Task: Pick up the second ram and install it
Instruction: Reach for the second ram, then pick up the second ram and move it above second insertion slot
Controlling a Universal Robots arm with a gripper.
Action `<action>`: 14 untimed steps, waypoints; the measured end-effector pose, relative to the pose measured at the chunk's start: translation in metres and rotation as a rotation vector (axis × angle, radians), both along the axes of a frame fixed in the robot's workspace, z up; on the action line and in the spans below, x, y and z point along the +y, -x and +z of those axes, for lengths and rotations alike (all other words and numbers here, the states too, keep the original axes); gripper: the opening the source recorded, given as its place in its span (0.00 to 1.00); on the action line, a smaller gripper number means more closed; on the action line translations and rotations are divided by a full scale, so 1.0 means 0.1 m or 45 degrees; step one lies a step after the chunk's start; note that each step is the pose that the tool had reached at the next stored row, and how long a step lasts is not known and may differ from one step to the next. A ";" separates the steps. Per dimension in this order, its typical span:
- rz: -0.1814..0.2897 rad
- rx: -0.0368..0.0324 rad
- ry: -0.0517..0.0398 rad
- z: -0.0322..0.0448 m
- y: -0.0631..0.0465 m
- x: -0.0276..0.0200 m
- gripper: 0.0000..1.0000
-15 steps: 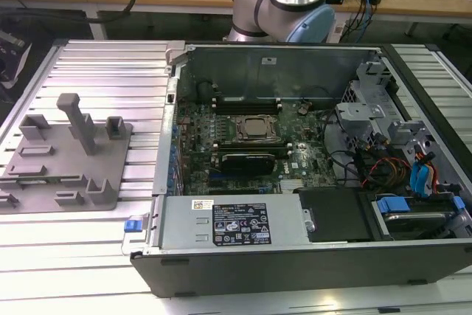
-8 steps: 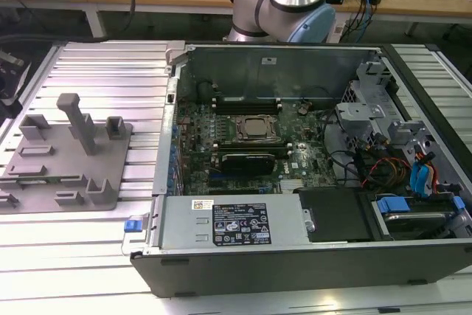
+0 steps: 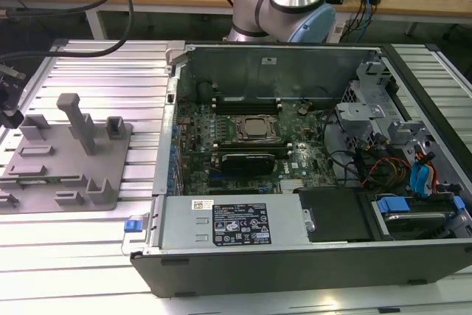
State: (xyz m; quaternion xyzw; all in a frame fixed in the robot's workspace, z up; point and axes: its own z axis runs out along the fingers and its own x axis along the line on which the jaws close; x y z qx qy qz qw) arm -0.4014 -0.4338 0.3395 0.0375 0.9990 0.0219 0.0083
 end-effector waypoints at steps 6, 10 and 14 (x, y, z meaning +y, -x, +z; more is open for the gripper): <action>0.000 0.0000 0.000 -0.001 0.00 0.000 0.08; 0.000 0.0000 0.000 -0.002 0.00 0.000 0.08; 0.150 -0.0001 0.000 -0.003 0.00 0.000 0.08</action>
